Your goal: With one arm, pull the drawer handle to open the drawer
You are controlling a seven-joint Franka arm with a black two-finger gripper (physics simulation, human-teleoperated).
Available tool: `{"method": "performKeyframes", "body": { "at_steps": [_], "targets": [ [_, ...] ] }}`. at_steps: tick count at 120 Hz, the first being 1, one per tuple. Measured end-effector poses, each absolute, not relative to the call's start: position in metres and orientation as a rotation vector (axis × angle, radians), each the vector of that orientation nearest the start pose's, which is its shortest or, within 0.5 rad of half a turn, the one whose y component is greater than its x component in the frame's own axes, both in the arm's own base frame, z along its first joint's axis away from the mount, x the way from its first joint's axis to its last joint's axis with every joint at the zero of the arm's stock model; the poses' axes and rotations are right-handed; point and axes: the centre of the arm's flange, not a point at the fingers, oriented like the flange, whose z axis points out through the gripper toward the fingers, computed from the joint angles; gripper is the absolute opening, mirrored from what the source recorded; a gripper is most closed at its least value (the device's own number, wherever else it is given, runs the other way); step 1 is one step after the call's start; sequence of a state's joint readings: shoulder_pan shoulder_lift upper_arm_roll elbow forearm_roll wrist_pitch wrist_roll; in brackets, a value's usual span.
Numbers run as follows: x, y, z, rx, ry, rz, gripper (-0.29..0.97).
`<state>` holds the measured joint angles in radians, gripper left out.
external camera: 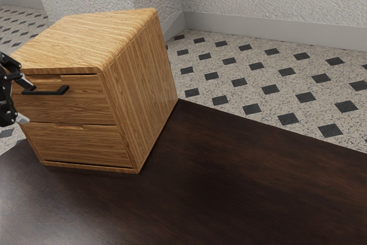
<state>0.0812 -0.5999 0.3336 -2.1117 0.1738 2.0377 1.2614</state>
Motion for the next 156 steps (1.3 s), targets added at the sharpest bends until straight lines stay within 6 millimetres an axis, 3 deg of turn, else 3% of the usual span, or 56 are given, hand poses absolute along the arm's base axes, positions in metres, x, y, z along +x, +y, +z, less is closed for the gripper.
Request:
{"method": "performKeyframes", "body": {
  "at_steps": [52,82,104,134,156],
  "targets": [
    [0.356,0.209,0.651,-2.398,1.373,-0.41,0.68],
    [0.342,0.206,0.679,-2.321,1.386,-0.473,0.68],
    [0.361,0.2,0.667,-2.307,1.437,-0.473,0.68],
    [0.363,0.206,0.667,-2.289,1.43,-0.486,0.68],
    [0.368,0.223,0.657,-2.304,1.405,-0.485,0.68]
  ]
}}
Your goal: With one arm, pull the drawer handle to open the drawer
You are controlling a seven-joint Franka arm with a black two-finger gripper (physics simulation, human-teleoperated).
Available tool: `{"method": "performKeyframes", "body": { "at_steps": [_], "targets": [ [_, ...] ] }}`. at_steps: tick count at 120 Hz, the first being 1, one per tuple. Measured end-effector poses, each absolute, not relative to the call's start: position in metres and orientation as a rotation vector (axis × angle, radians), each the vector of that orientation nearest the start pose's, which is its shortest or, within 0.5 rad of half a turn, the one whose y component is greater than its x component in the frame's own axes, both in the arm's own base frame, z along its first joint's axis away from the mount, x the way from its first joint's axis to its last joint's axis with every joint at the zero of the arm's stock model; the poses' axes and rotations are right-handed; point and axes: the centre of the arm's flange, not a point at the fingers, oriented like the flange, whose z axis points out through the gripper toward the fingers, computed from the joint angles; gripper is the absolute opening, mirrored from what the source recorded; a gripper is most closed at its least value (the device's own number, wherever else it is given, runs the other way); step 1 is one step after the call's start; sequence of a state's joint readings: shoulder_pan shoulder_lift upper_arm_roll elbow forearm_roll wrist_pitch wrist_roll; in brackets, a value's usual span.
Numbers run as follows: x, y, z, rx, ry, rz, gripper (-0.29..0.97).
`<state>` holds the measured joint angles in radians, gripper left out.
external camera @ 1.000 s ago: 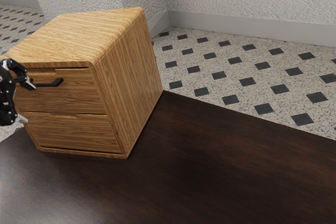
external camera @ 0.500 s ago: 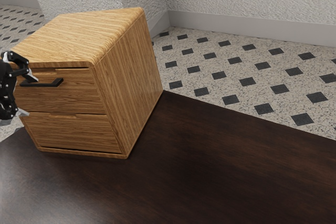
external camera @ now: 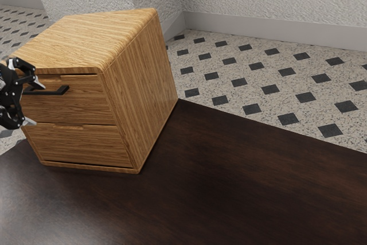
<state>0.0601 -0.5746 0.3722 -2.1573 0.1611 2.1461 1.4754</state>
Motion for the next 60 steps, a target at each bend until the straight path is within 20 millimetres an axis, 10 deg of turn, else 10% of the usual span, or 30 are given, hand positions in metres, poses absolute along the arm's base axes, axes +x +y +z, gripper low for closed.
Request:
{"method": "performKeyframes", "body": {
  "at_steps": [60],
  "targets": [
    [0.387,0.219,0.632,-2.307,1.456,-0.446,0.68]
  ]
}}
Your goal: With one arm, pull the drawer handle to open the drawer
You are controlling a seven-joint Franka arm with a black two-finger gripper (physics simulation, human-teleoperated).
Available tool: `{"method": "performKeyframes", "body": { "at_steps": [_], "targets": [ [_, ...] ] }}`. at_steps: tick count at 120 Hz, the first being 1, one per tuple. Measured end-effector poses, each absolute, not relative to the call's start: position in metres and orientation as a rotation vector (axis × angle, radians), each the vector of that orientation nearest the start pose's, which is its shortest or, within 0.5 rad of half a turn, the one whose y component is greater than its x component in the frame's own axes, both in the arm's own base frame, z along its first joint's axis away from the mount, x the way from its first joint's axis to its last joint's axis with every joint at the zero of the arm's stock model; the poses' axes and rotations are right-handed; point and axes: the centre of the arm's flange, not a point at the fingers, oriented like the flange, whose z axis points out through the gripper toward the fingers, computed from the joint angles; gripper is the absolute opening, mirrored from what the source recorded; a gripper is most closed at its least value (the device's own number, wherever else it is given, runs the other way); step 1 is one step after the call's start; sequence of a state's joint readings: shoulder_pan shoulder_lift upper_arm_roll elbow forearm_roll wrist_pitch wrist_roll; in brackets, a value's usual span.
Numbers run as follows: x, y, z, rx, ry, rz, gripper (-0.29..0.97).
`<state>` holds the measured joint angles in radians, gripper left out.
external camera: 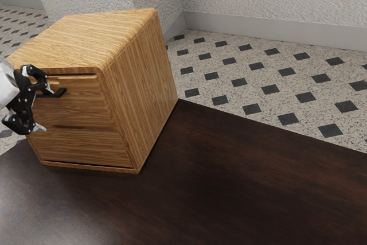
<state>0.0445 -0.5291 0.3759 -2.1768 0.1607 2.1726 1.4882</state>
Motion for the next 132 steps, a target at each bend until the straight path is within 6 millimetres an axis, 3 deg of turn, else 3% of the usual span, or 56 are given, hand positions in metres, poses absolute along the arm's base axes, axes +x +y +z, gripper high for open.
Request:
{"method": "performKeyframes", "body": {
  "at_steps": [17,26,90,115,132],
  "targets": [
    [0.383,0.218,0.633,-2.304,1.458,-0.454,0.67],
    [0.374,0.216,0.636,-2.296,1.456,-0.475,0.62],
    [0.309,0.235,0.63,-2.314,1.404,-0.573,0.68],
    [0.311,0.226,0.619,-2.316,1.445,-0.562,0.68],
    [0.303,0.223,0.626,-2.298,1.451,-0.582,0.6]
  ]
}}
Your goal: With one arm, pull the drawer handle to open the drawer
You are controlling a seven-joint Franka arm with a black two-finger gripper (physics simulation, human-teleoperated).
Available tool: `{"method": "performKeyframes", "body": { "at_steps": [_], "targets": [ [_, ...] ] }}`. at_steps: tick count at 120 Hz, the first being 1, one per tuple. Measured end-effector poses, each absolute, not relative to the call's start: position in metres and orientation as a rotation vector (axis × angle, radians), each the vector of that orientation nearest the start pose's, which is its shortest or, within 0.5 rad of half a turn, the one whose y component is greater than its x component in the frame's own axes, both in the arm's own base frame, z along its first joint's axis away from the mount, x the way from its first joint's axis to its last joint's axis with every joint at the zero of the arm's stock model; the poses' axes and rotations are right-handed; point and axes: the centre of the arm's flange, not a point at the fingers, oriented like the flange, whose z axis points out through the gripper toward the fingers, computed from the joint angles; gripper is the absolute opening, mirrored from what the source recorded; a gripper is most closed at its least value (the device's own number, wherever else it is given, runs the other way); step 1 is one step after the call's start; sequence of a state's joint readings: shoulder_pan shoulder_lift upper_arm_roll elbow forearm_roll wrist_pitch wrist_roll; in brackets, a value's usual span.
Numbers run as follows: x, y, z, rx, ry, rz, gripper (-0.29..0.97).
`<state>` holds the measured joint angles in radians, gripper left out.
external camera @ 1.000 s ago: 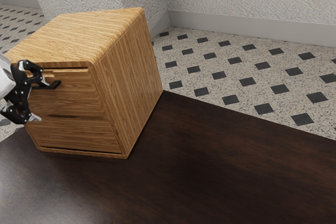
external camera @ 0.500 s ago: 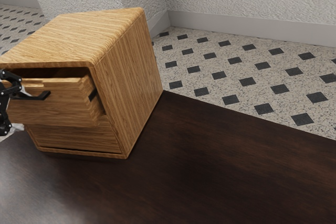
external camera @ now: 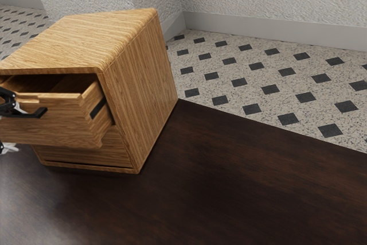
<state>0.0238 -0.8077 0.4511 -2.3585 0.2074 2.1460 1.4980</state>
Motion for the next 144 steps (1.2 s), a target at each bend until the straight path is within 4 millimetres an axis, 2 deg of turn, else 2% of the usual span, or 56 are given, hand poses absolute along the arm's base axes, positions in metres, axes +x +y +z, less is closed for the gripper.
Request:
{"method": "performKeyframes", "body": {
  "at_steps": [35,49,70,144],
  "targets": [
    [0.281,0.216,0.628,-2.292,1.464,-0.613,0.68],
    [0.269,0.214,0.633,-2.283,1.465,-0.632,0.63],
    [0.26,0.21,0.63,-2.281,1.478,-0.641,0.69],
    [0.226,0.202,0.631,-2.281,1.517,-0.633,0.68]
  ]
}}
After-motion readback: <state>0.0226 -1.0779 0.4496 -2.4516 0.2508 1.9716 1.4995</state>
